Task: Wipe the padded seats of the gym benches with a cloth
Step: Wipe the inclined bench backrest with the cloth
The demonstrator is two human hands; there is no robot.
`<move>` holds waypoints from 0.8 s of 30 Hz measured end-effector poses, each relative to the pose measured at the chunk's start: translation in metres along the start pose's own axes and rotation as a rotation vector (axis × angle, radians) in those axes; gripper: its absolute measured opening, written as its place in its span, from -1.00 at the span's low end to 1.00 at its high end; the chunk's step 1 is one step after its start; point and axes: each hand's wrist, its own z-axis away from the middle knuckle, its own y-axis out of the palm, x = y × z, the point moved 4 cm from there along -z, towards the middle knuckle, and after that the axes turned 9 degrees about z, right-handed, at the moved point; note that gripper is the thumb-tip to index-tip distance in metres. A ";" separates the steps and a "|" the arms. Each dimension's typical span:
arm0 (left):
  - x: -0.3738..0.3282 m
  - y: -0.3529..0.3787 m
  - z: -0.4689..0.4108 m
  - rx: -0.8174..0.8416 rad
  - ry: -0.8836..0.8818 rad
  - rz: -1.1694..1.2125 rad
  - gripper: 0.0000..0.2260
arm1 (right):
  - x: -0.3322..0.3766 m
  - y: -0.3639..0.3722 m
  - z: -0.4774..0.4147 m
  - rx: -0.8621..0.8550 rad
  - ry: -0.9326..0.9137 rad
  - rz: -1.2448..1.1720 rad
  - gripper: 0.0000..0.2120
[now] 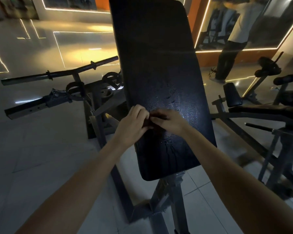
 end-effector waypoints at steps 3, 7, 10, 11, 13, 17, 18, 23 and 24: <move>0.001 0.002 -0.007 0.128 0.151 -0.060 -0.56 | -0.010 -0.010 -0.001 0.117 0.048 -0.036 -0.75; 0.013 -0.005 -0.013 0.181 0.196 -0.167 -0.61 | -0.020 -0.012 0.001 0.060 0.107 -0.090 -0.93; 0.035 -0.023 -0.035 0.096 0.066 -0.188 -0.60 | -0.035 -0.007 0.001 -0.111 0.227 -0.042 -0.90; 0.042 -0.029 -0.045 0.091 0.030 -0.204 -0.63 | -0.038 -0.005 0.002 -0.181 0.255 -0.021 -0.86; 0.055 -0.038 -0.067 0.174 -0.057 -0.243 -0.65 | -0.033 -0.001 0.006 -0.343 0.253 0.042 -0.80; 0.087 -0.052 -0.104 0.437 -0.207 -0.477 -0.38 | -0.008 0.021 0.019 -0.590 -0.010 0.269 -0.68; 0.094 -0.054 -0.110 0.494 -0.226 -0.520 -0.33 | -0.005 0.028 0.021 -0.628 -0.073 0.271 -0.67; 0.102 -0.054 -0.118 0.578 -0.192 -0.562 -0.24 | -0.001 0.060 0.031 -0.705 0.006 0.232 -0.59; 0.100 -0.055 -0.121 0.554 -0.148 -0.578 -0.23 | 0.000 0.065 0.032 -0.698 0.017 0.297 -0.54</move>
